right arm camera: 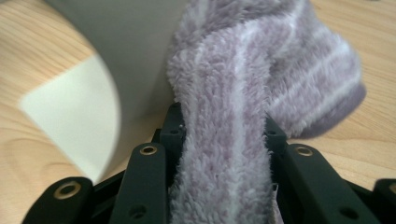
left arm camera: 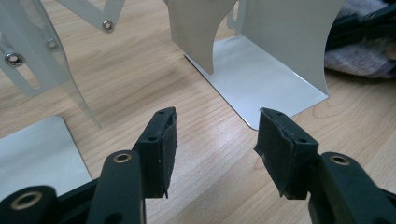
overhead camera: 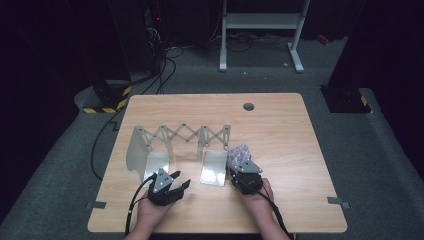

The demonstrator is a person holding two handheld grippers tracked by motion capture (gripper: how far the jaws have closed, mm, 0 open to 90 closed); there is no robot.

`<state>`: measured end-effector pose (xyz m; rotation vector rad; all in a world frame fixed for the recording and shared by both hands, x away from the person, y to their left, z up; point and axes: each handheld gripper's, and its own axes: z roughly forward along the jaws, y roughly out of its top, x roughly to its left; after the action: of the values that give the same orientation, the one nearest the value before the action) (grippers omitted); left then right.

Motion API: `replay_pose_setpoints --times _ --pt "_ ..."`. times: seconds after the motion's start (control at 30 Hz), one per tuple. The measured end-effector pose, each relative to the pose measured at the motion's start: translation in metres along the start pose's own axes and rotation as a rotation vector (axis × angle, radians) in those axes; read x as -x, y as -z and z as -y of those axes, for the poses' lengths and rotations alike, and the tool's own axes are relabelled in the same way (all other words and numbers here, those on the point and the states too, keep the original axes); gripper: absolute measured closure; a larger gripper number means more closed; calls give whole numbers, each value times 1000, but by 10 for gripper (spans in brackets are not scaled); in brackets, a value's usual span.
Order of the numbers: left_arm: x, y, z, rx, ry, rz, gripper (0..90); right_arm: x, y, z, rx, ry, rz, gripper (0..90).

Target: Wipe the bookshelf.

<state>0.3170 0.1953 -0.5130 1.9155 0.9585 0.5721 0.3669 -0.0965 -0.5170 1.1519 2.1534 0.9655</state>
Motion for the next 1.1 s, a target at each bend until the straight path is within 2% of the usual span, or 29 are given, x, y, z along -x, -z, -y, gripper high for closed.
replay_pose_setpoints --times 0.07,0.13,0.17,0.27,0.37,0.47,0.63,0.7,0.73,0.8,0.9,0.97,1.1 --pt "0 0 0 -1 -3 1 474 6 -3 -4 3 -10 21 646" --pt "1 0 0 -3 -5 1 474 19 -6 -10 17 -78 34 648" --pt "1 -1 0 -2 -5 1 474 24 -9 -12 12 -90 44 648" --pt "1 -1 0 -2 -6 2 474 24 -21 -15 -24 -68 50 648" --pt "1 0 0 -1 -10 1 474 20 -23 -25 -18 -57 40 649" --pt "1 1 0 4 -8 1 474 22 -8 -44 48 -60 39 647" --pt "0 1 -1 6 -5 0 474 24 38 -81 224 -48 47 647" --pt "1 1 -1 7 -7 2 474 24 52 -93 273 -33 49 647" --pt "1 1 -1 6 -8 2 474 24 54 -95 279 -32 46 647" --pt "1 1 -1 6 -7 2 474 22 51 -94 267 -28 46 647" --pt "2 2 -1 9 -5 5 473 23 33 -79 209 -52 39 648" --pt "2 2 -1 8 -7 6 473 22 16 -63 136 -59 28 648" --pt "2 1 -1 6 -7 6 473 13 -15 -32 -39 -8 2 648"
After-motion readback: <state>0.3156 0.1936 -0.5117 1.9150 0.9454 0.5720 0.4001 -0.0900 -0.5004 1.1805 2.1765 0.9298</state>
